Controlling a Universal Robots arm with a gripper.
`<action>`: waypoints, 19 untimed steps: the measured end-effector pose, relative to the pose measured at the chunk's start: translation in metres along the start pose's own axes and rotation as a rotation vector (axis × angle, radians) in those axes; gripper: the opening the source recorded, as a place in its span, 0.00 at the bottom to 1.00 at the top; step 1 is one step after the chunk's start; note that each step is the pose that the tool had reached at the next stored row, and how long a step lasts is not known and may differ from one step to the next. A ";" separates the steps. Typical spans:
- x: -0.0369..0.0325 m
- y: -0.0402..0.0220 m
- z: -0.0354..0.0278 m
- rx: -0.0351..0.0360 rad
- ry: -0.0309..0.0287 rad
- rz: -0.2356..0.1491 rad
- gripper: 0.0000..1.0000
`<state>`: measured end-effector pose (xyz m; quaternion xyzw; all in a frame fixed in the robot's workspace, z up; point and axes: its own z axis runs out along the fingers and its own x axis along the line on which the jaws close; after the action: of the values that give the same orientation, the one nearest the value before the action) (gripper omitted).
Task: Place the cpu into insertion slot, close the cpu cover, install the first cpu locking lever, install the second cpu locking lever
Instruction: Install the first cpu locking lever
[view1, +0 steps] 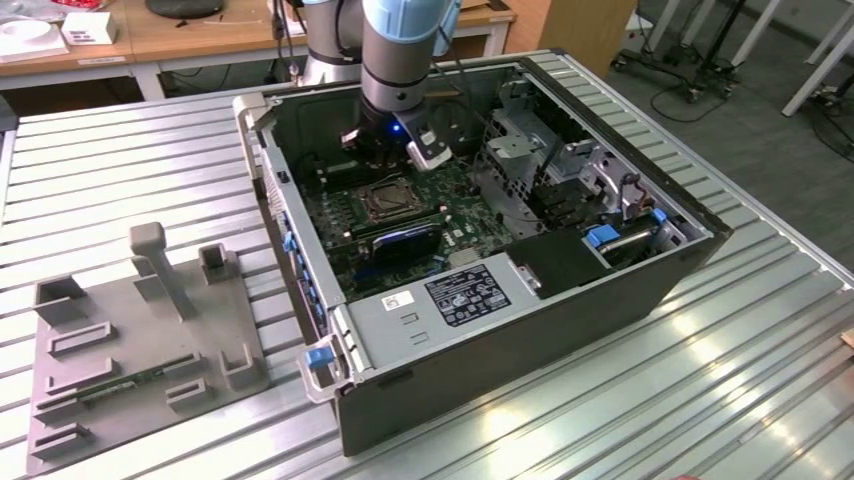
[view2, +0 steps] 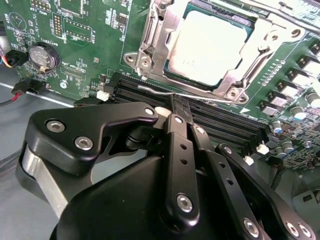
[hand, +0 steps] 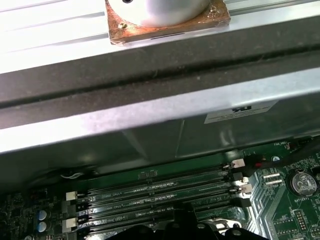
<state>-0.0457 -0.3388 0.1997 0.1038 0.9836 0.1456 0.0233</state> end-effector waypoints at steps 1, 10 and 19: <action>-0.0005 0.0001 0.0001 0.0000 0.0000 0.000 0.10; -0.0024 0.0003 0.0010 0.0001 0.0000 0.000 0.10; -0.0016 0.0037 0.0026 0.0001 0.0001 0.000 0.10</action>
<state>-0.0432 -0.3350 0.1984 0.1038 0.9836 0.1455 0.0233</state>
